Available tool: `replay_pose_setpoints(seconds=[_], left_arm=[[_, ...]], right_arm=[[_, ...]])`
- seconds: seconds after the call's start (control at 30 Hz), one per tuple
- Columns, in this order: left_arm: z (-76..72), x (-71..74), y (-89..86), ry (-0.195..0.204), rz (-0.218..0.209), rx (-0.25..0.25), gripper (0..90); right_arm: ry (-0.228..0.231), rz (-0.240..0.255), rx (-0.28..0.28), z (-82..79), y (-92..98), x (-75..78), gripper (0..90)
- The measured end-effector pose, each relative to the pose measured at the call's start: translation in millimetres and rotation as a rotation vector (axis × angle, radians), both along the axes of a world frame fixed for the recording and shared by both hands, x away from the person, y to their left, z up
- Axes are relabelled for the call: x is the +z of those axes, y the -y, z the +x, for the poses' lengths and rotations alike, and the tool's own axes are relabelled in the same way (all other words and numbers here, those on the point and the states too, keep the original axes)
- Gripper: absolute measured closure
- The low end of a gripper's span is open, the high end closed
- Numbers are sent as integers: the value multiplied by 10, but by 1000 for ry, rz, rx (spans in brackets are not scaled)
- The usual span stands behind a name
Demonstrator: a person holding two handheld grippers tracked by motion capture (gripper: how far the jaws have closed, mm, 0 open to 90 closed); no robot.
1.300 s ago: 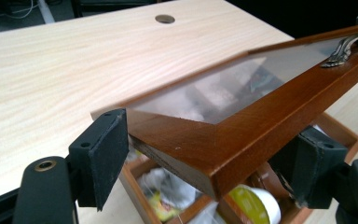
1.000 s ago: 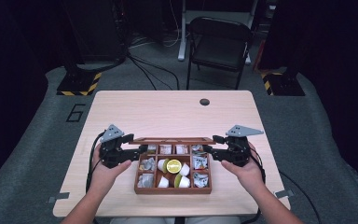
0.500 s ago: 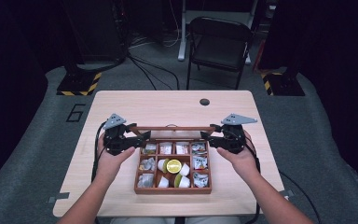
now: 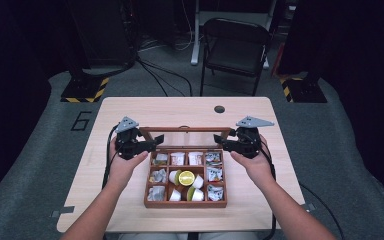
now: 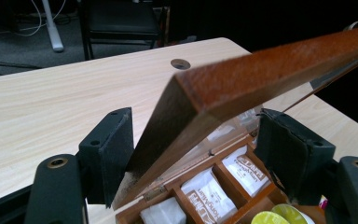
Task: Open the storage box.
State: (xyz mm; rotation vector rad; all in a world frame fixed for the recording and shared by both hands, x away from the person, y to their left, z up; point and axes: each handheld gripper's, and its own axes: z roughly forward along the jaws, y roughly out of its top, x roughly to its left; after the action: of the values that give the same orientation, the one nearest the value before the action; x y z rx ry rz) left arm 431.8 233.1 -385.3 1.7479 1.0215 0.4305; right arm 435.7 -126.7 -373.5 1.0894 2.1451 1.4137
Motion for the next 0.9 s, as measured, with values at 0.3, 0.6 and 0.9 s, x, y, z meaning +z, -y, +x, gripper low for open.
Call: replay_pose_setpoints(seconds=[0.3, 0.6, 0.9], left_arm=[[128, -84, 27, 1, 4, 7, 278], [194, -177, 37, 0, 12, 10, 278], [240, -239, 55, -12, 26, 13, 278]], right_arm=[[-17, -2, -17, 121, -33, -55, 419], [-52, 5, -23, 214, -8, -256, 445], [-51, 15, -33, 260, -18, -312, 465]])
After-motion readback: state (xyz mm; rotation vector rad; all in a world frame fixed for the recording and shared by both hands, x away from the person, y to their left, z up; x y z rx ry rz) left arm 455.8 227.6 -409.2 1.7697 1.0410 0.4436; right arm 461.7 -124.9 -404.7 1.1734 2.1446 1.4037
